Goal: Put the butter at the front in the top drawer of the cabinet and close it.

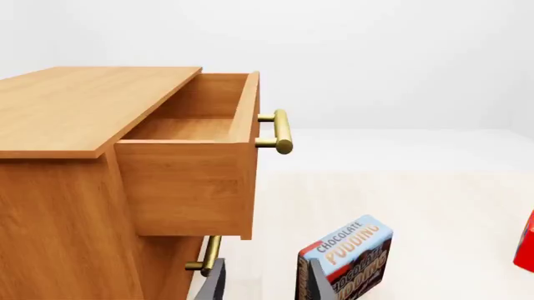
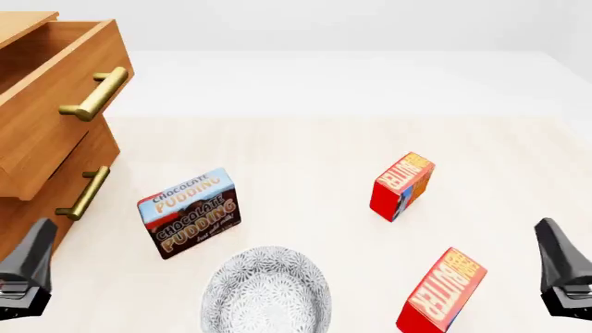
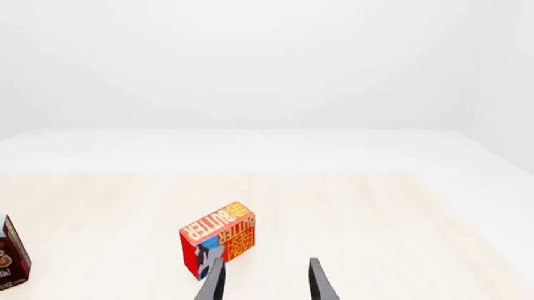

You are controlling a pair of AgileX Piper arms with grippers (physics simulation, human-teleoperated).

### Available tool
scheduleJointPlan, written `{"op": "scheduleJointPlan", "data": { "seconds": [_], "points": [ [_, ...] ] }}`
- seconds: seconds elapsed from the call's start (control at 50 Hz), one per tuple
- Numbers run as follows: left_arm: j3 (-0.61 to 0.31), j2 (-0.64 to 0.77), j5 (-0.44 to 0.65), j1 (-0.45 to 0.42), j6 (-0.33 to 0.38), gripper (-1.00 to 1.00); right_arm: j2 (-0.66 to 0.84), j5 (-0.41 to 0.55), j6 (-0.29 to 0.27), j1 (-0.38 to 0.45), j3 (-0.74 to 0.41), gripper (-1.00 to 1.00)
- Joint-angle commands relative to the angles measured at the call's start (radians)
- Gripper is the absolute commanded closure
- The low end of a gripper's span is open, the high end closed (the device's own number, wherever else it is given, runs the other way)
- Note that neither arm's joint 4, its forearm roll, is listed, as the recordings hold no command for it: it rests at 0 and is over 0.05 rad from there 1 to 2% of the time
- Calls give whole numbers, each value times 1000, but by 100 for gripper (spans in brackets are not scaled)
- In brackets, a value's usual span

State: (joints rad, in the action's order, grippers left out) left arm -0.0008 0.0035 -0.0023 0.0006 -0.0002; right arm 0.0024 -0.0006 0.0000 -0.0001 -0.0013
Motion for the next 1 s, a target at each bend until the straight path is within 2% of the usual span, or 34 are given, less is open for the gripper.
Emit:
{"op": "scheduleJointPlan", "data": {
  "seconds": [0.02, 0.26, 0.28, 0.32, 0.46, 0.58, 0.62, 0.66, 0.7, 0.74, 0.82, 0.9, 1.0],
  "points": [
    [-1, 14, -11, 4, -4, -100, 8, -4, 0, 0, -2, -100],
    [0, 22, -21, 4, -1, -100, 32, -28, 2, 0, -1, -100],
    [1, 46, -46, 4, -1, -100, 35, -31, 2, 0, -1, -100],
    [0, 11, -12, 21, -4, -100, 35, -31, 2, 0, -1, -100],
    [0, 17, -15, 15, 21, -100, 35, -31, 2, 0, -1, -100],
    [-10, -3, -6, 19, -27, -100, 35, -31, 2, 0, -1, -100],
    [-25, -3, -3, 10, -70, -100, 35, -31, 2, 0, -1, -100],
    [-34, -3, 30, 0, -87, -100, 35, -31, 2, 0, -1, -100],
    [-61, -3, 63, 22, -73, -100, 35, -31, 2, 0, -1, -100],
    [-119, -3, 115, 45, -111, -100, 35, -31, 2, 0, -1, -100],
    [-226, -3, 235, 50, -85, -100, 35, -31, 2, 0, -1, -100],
    [-323, -3, 351, 50, -108, -100, 35, -31, 2, 0, -1, -100],
    [-386, -2, 436, 50, -128, -100, 35, -31, 2, 0, -1, -100]
  ]
}}
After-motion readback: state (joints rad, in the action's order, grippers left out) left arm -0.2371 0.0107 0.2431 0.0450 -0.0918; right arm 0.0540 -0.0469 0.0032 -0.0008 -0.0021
